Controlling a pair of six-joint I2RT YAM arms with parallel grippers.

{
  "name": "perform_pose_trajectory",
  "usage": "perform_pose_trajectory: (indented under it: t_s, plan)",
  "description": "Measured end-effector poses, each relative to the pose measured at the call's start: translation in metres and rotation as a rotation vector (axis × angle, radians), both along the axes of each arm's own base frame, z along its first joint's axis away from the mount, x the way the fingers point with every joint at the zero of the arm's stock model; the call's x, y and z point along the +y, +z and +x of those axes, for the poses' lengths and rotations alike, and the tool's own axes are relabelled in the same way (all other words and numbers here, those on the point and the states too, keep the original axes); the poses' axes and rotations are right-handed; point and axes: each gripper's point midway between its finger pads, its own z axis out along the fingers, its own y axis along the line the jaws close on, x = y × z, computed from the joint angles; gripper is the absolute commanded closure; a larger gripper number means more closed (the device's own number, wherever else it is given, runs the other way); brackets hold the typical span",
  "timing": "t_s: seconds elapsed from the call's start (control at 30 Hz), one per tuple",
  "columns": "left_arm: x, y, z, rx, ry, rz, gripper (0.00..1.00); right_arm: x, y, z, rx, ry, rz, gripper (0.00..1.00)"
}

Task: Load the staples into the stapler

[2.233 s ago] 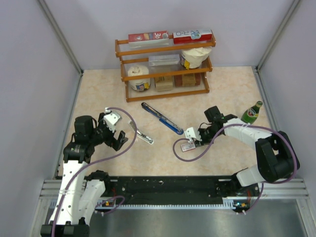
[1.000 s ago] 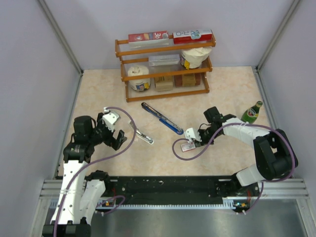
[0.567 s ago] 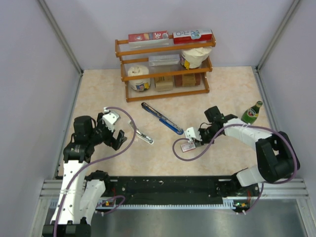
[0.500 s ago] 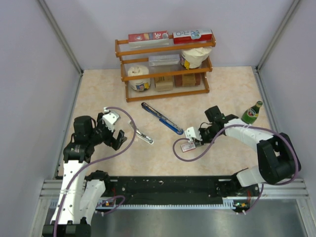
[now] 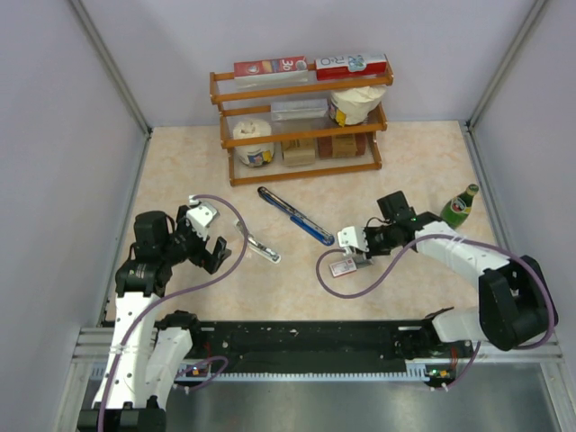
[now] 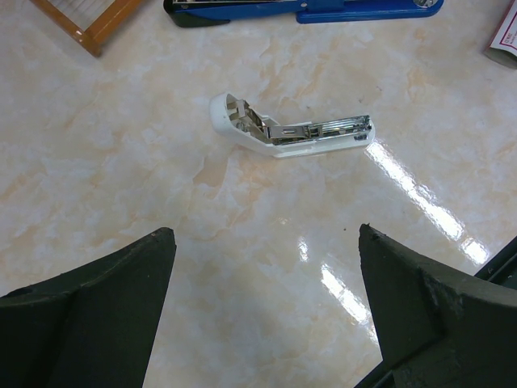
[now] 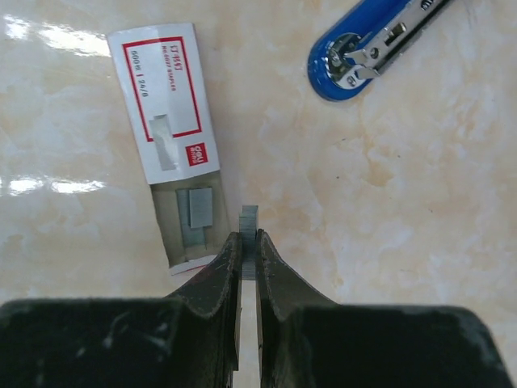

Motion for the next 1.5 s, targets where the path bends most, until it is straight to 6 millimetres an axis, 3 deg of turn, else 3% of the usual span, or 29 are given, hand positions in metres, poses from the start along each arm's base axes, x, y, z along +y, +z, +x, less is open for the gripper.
perform_pose_trajectory:
  t_s: [0.53, 0.77, 0.97, 1.5]
  plan:
    - [0.000, 0.000, 0.000, 0.000, 0.000, 0.000, 0.01, -0.024, -0.017, 0.082, -0.344, -0.273, -0.066, 1.00]
    - [0.000, 0.000, -0.001, -0.003, 0.001, 0.000, 0.01, -0.028, -0.012, 0.103, -0.425, -0.334, -0.074, 1.00]
    - [0.000, 0.000, -0.001, -0.003, 0.002, 0.000, 0.01, -0.029, -0.010, 0.105, -0.439, -0.341, -0.072, 1.00]
    - [0.001, 0.000, 0.000, -0.003, 0.005, 0.000, 0.01, -0.034, -0.026, 0.098, -0.389, -0.340, -0.115, 0.99]
